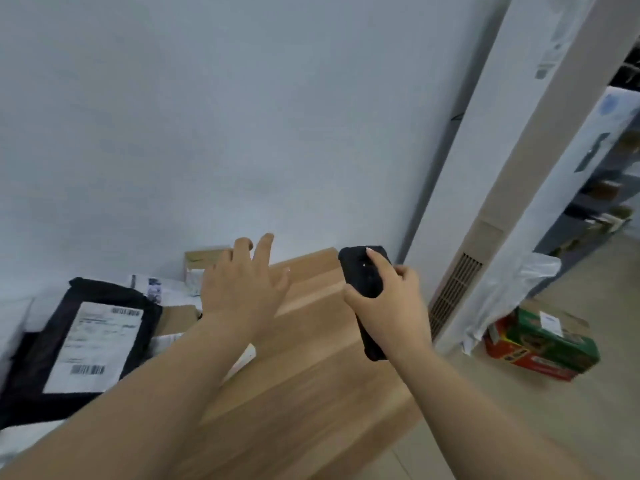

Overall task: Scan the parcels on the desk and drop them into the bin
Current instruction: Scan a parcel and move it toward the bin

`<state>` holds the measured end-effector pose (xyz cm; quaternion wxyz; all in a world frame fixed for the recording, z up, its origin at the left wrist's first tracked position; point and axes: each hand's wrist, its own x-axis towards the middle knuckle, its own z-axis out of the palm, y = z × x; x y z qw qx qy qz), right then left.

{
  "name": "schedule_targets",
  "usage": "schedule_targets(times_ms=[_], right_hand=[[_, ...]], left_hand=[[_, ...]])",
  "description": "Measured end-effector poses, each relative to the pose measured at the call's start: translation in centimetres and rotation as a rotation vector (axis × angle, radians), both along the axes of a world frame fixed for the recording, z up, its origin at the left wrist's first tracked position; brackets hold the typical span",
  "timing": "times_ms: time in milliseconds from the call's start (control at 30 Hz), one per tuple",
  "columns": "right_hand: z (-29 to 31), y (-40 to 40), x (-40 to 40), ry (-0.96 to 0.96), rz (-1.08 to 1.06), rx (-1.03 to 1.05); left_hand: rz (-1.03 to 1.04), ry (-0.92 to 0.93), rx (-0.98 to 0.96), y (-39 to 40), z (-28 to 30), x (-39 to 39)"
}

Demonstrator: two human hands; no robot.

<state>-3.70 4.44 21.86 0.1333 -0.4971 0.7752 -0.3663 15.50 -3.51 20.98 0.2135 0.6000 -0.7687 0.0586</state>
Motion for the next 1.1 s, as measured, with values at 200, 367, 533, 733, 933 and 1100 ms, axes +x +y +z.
schedule_targets(times_ms=[200,367,533,733,933,1100], right_hand=[[-1.1,-9.5,2.8,-0.006,0.219,0.001],[-1.9,-15.2,4.0,0.028,0.298,0.073],[-5.0,-20.5,4.6,-0.069,0.384,0.095],[-8.2,-25.9,4.7,-0.071,0.51,0.171],[-11.9,-30.0,5.2,-0.051,0.596,0.291],[-14.8,-32.3,5.2,-0.059,0.597,0.32]], left_hand=[[0.206,-0.005,0.038,-5.9,-0.9,3.4],[0.253,-0.034,0.076,-9.7,-3.0,4.8],[0.333,-0.089,0.161,-12.3,-5.6,5.8],[0.416,-0.017,0.308,-15.5,-8.6,6.7],[0.459,0.034,0.501,-19.0,-12.5,7.1],[0.426,0.077,0.548,-21.6,-15.7,7.9]])
